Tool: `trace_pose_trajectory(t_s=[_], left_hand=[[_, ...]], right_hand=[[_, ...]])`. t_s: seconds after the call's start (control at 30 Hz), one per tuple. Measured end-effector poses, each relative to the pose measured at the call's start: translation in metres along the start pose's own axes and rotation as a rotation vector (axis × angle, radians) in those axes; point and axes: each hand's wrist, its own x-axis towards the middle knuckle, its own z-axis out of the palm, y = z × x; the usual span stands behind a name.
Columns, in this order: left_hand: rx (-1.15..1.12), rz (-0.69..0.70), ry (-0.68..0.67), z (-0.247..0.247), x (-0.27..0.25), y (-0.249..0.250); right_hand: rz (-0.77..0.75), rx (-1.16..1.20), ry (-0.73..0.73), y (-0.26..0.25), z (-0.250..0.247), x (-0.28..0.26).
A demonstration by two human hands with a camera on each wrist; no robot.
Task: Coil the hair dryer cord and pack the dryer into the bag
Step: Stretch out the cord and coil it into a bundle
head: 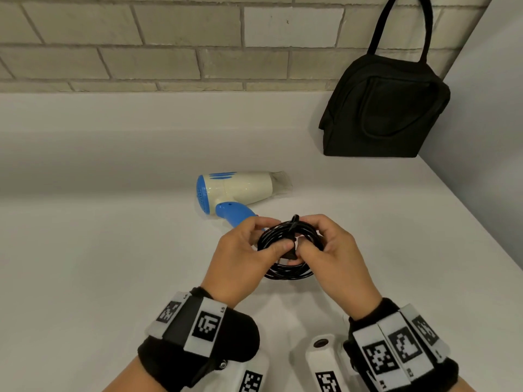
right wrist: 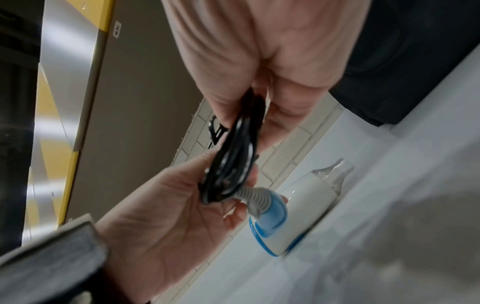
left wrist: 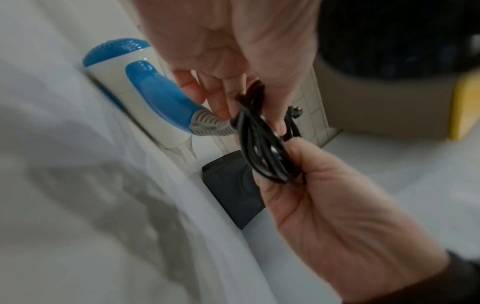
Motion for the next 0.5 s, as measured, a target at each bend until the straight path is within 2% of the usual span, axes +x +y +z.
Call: trace_pose_trajectory(t_s=[0.13, 0.37, 0.43, 0.5], left_hand=[[-0.222, -0.124, -0.018, -0.004, 0.002, 0.0], [-0.259, -0.188, -0.01, -0.004, 0.001, -0.003], [-0.204, -0.16, 0.049, 0.0, 0.001, -0.002], [-0.129, -0.113, 0.105, 0.003, 0.003, -0.004]], right_hand=[[-0.051, -0.1, -0.073, 0.003, -0.001, 0.003], [0.012, -0.292, -0.297, -0.003, -0.004, 0.008], [-0.004, -0.343, -0.275, -0.002, -0.004, 0.009], [-0.032, -0.316, -0.171, 0.001, 0.001, 0.007]])
